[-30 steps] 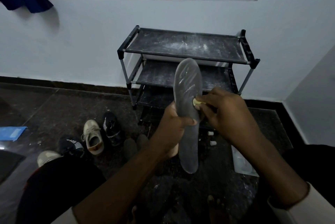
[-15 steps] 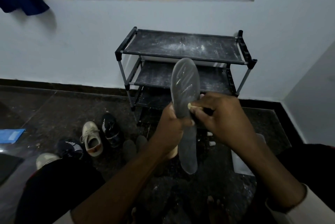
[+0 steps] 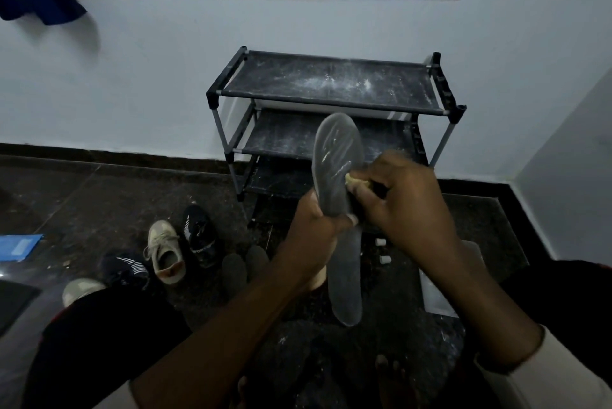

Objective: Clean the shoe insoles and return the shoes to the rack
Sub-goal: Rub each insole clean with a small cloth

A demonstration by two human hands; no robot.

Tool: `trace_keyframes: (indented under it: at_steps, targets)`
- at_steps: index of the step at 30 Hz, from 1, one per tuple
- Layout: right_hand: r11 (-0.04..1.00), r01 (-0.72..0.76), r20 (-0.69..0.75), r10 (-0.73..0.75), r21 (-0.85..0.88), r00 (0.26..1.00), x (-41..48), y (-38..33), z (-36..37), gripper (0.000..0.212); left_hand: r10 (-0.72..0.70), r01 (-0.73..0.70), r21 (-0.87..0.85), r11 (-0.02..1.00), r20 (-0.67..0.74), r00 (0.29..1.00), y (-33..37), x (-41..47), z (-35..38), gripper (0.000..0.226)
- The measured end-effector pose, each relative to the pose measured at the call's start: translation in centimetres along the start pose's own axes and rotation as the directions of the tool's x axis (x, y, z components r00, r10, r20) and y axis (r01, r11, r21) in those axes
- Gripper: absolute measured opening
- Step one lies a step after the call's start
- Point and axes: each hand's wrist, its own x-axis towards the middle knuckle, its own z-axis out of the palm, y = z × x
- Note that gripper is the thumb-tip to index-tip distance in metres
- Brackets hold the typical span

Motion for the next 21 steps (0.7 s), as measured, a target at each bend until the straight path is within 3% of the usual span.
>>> trace_keyframes:
  at_steps: [3,8,12,17,21]
  targets:
    - [1.000,-0.014,0.091,0.012,0.018,0.996,-0.6,-0.1,-0.1,0.010,-0.013,0.013,0.006,1.000,-0.028,1.000,0.0,0.3,-0.3,0.041]
    - [0.998,-0.048,-0.079,0.045,-0.028,0.996,0.4,0.3,-0.4,0.008,-0.050,0.050,0.003,0.999,-0.032,0.998,-0.7,0.3,-0.1,0.041]
    - [0.999,0.032,0.095,-0.034,0.026,0.995,-0.7,-0.5,0.2,0.012,0.006,-0.005,-0.010,1.000,0.008,1.000,-0.5,0.2,-0.3,0.038]
    - [0.998,-0.056,-0.085,0.056,0.003,0.995,0.5,0.5,-0.3,0.009,-0.012,0.014,-0.034,0.999,0.045,0.999,-0.5,0.2,-0.4,0.038]
    - [0.998,0.029,0.032,-0.030,0.060,0.999,-0.4,-0.7,0.5,0.008,0.037,-0.034,-0.048,0.998,0.058,0.998,-0.7,0.2,-0.5,0.033]
